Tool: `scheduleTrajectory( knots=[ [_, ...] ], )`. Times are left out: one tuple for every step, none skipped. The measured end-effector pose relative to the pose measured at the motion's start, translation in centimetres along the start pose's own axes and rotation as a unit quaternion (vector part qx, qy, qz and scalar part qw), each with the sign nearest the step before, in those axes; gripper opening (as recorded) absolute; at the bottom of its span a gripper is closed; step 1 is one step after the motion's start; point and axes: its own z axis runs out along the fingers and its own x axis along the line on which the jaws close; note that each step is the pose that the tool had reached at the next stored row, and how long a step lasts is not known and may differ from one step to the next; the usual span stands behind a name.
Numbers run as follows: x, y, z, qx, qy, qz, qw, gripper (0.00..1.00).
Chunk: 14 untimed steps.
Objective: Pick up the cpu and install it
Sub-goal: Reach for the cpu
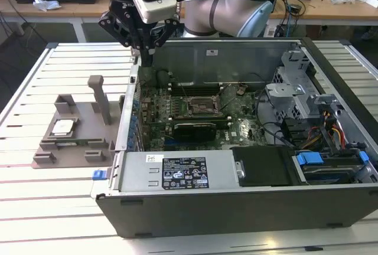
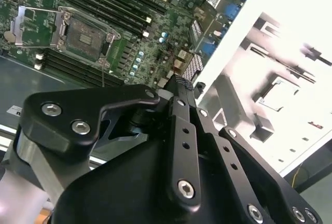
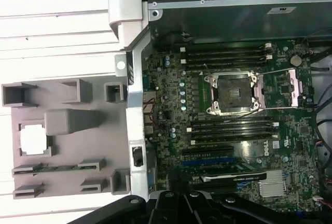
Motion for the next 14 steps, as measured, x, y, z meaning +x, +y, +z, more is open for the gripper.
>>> scheduleTrajectory(
  knots=[
    [0.42,-0.03,0.00,0.0000,-0.0001,0.000,1.0000,0.11],
    [0.75,-0.05,-0.01,0.0000,0.0000,0.000,1.0000,0.11],
    [1.07,-0.08,-0.01,-0.0001,-0.0001,0.000,1.0000,0.11],
    [1.36,-0.10,-0.02,0.0000,-0.0001,0.000,1.0000,0.11],
    [1.54,-0.11,-0.02,-0.0001,-0.0001,0.000,1.0000,0.11],
    [1.70,-0.13,-0.02,-0.0001,-0.0001,0.000,1.0000,0.11],
    [1.90,-0.14,-0.02,-0.0001,-0.0001,0.000,1.0000,0.11],
    [2.05,-0.15,-0.03,-0.0001,0.0000,0.000,1.0000,0.11],
    [2.18,-0.16,-0.03,-0.0001,-0.0001,0.000,1.0000,0.11],
    [2.30,-0.17,-0.03,-0.0001,-0.0001,0.000,1.0000,0.11],
    [2.55,-0.19,-0.03,-0.0001,-0.0001,0.000,1.0000,0.11],
    [2.77,-0.21,-0.04,-0.0001,-0.0001,0.000,1.0000,0.11],
    [3.06,-0.23,-0.05,-0.0001,-0.0001,0.000,1.0000,0.11],
    [3.29,-0.24,-0.05,-0.0001,-0.0001,0.000,1.0000,0.11]
  ],
)
